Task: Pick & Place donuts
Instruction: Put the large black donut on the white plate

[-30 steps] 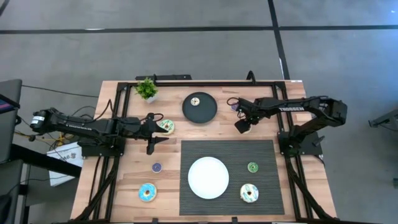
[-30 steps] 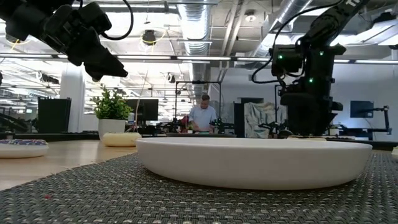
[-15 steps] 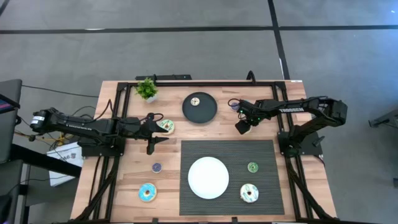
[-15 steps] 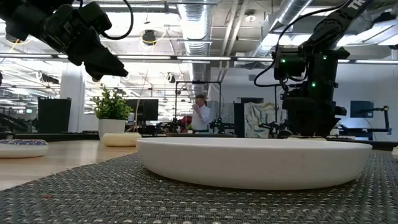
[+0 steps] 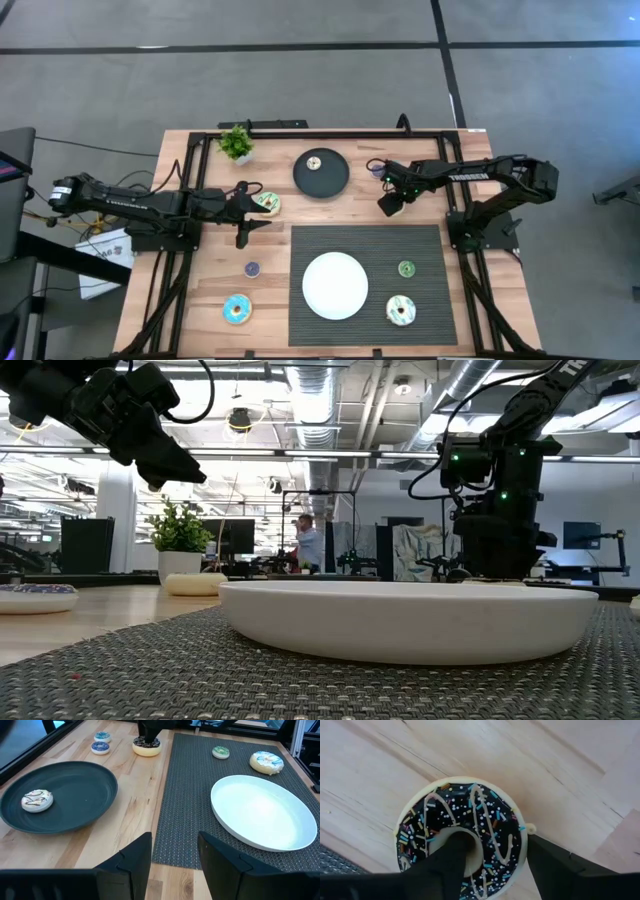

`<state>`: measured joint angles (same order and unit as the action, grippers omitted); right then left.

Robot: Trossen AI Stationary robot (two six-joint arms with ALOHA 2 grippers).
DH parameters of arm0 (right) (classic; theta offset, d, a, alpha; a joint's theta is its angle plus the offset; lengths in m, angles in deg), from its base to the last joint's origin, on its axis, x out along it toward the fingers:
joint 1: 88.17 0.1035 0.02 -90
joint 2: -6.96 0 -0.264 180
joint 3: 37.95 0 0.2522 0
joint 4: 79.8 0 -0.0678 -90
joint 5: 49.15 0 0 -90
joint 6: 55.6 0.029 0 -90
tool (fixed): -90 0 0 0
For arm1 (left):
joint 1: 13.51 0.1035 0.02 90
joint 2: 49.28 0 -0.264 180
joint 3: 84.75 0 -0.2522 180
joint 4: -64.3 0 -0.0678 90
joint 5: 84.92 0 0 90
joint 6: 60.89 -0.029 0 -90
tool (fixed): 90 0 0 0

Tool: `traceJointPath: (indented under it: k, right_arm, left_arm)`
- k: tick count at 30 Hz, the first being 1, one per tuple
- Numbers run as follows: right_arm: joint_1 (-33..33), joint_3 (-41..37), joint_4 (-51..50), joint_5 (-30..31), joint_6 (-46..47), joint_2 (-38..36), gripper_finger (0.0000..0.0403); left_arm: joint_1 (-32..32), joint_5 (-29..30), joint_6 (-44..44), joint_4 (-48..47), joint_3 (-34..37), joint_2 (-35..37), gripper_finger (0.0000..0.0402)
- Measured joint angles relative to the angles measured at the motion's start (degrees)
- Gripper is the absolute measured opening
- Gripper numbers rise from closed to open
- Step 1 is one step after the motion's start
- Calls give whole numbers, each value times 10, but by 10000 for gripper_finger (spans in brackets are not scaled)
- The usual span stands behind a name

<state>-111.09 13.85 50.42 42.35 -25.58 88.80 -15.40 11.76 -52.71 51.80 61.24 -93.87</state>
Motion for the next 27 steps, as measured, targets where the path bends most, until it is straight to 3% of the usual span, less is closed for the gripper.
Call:
traceJointPath:
  k: [27]
  right_arm:
    - [0,0,3,0,0,0,161]
  left_arm:
    - [0,0,0,0,0,0,153]
